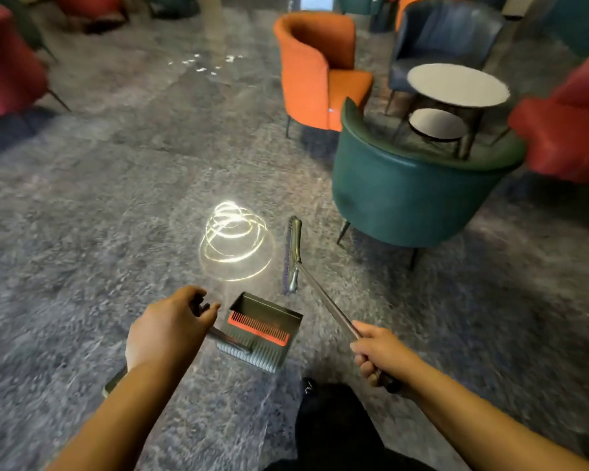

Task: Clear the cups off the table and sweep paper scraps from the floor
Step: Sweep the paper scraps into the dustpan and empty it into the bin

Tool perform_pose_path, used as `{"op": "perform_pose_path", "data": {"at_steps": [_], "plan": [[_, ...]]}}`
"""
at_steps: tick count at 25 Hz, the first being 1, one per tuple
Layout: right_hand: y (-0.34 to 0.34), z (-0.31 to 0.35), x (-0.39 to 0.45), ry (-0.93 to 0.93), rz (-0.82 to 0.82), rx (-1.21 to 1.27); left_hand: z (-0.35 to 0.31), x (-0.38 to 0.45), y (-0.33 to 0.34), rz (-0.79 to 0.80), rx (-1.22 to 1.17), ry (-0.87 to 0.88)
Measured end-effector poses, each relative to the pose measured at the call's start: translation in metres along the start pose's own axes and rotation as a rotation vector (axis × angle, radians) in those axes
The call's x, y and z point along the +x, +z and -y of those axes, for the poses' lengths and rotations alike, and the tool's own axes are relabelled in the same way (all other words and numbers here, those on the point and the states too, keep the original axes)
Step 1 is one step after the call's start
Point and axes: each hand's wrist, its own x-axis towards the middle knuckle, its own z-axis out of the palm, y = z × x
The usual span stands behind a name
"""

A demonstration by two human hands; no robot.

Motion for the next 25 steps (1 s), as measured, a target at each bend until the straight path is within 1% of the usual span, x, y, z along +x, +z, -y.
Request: {"op": "perform_pose_path", "data": {"at_steps": [3,6,9,12,17,19,25], "plan": [[0.015,0.063,0.059,0.006,0.034,-0.092,0.006,0.068,-0.005,-0.035,0.001,-0.067],[0.037,0.131,0.115,0.015,0.103,-0.124,0.017,0.128,-0.017,-0.090,0.007,-0.137],[0.067,0.193,0.161,0.028,0.174,-0.193,0.040,0.177,-0.031,-0.138,0.005,-0.205],[0.107,0.241,0.198,0.020,0.235,-0.213,0.071,0.226,-0.044,-0.174,-0.006,-0.255],[0.191,0.324,0.273,0.007,0.229,-0.225,0.131,0.339,-0.063,-0.203,-0.029,-0.261],[0.223,0.355,0.300,0.020,0.185,-0.232,0.154,0.383,-0.072,-0.174,-0.006,-0.246],[0.299,0.448,0.369,0.015,0.165,-0.176,0.200,0.519,-0.090,-0.158,0.004,-0.197]]}}
